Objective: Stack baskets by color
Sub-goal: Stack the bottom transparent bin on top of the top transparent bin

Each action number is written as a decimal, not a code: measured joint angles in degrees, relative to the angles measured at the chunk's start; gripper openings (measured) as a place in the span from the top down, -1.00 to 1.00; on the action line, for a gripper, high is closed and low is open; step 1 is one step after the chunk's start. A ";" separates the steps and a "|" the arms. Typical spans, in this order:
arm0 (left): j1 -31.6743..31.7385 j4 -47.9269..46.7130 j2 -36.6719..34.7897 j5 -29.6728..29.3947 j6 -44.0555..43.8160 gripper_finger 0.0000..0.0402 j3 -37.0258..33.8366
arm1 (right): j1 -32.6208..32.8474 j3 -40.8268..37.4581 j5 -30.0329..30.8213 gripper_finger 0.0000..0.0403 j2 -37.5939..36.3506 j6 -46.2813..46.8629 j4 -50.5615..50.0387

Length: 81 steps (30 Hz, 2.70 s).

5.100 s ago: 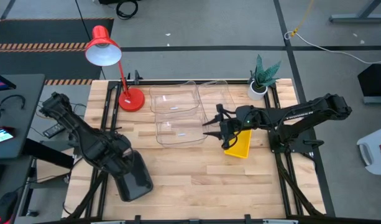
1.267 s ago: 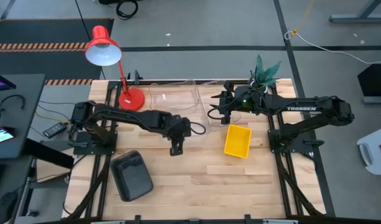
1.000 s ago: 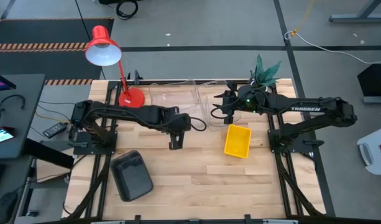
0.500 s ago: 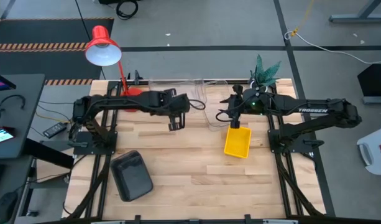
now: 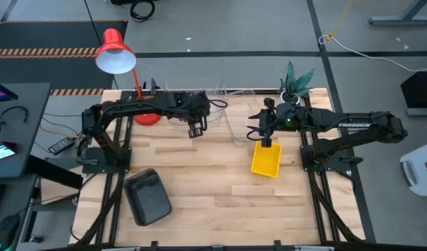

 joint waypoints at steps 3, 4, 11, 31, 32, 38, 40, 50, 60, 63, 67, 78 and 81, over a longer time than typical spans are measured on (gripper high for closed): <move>0.55 -0.44 0.31 0.90 1.31 0.98 0.00 | 0.83 0.00 -0.03 0.22 0.01 -0.01 -0.02; 0.71 -0.45 0.38 0.96 1.79 0.98 -0.02 | 1.06 0.00 -0.03 0.22 0.02 -0.01 -0.01; 0.64 -0.43 0.39 2.62 2.51 0.97 -0.02 | 2.19 0.00 -0.02 0.22 0.03 -0.10 0.34; 1.79 -0.97 1.46 4.87 5.63 0.95 -0.02 | 4.91 0.00 -0.01 0.22 -0.48 -0.14 0.35; 1.91 -1.06 1.46 4.94 5.62 0.95 -0.02 | 5.00 0.00 -0.01 0.22 -0.55 -0.12 0.32; 3.26 -2.59 1.46 4.25 7.30 0.95 -0.02 | 5.51 0.00 0.05 0.22 -0.62 -0.08 0.37; 3.57 -2.27 1.46 3.99 8.12 0.95 -0.02 | 5.51 0.00 0.07 0.22 -0.62 -0.06 0.34; 3.86 -1.92 1.46 6.07 7.51 0.95 -0.02 | 5.51 0.00 0.22 0.22 -0.62 -0.08 0.34; 4.21 -0.49 2.21 9.47 7.48 0.95 -0.02 | 5.51 0.00 0.21 0.22 -0.62 0.01 0.33; 4.46 -0.73 3.29 10.12 7.78 0.95 -0.02 | 5.51 0.00 0.18 0.22 -0.60 0.03 0.34; 4.40 -1.12 3.78 10.35 8.90 0.94 -0.04 | 5.93 0.00 0.01 0.22 -0.60 0.03 0.26; 4.35 -4.45 3.91 7.36 6.80 0.39 -0.02 | 7.19 0.00 0.11 0.22 -0.60 -0.29 0.32; 4.28 -4.96 3.91 6.69 6.29 0.19 0.00 | 7.17 0.00 0.24 0.22 -0.60 -0.34 0.32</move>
